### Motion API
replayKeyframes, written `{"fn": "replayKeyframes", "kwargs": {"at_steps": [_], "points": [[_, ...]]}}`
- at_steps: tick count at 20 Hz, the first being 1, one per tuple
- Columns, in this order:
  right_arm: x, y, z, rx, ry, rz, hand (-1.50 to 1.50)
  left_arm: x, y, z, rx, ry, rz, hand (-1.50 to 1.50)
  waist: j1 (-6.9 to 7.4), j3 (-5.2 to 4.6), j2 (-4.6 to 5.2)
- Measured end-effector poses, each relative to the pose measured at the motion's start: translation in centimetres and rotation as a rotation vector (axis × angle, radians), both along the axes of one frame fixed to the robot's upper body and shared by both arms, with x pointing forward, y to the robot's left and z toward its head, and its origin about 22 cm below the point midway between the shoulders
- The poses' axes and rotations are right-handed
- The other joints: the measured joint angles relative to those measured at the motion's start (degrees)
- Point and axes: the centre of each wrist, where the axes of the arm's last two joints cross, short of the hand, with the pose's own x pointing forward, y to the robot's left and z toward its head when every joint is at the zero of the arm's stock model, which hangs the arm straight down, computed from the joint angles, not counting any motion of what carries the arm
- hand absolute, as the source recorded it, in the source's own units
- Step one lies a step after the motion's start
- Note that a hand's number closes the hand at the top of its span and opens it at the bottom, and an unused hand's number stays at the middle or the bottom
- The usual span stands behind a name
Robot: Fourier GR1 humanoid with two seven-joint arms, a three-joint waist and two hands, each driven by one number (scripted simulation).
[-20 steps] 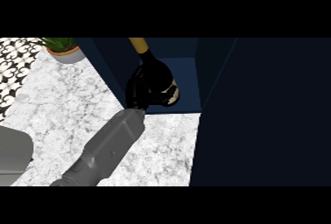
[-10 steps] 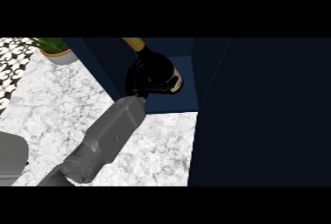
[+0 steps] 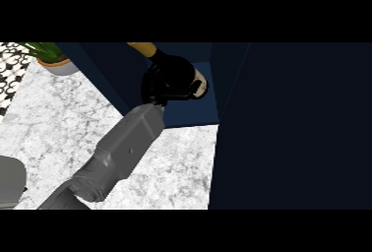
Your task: Pick up the wine, place it into the cabinet and close the cabinet
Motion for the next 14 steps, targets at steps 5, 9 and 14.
{"fn": "replayKeyframes", "kwargs": {"at_steps": [5, 9, 14], "points": [[0.5, 0.2, 0.0, -0.005, -0.004, 0.014, -1.50, -0.6, -0.1, -0.7, -0.017, 0.000, -0.007, 1.50, -0.82, 0.04, -0.08], [0.9, 0.5, -0.1, -0.003, -0.001, 0.028, -1.50, -1.1, -0.6, -0.9, -0.019, 0.007, -0.004, 1.50, -1.57, 0.03, 0.00], [0.9, 0.6, -0.1, 0.002, -0.004, 0.041, -1.50, -1.7, -1.1, -1.2, -0.025, 0.014, -0.005, 1.50, -2.47, 0.03, 0.12]]}}
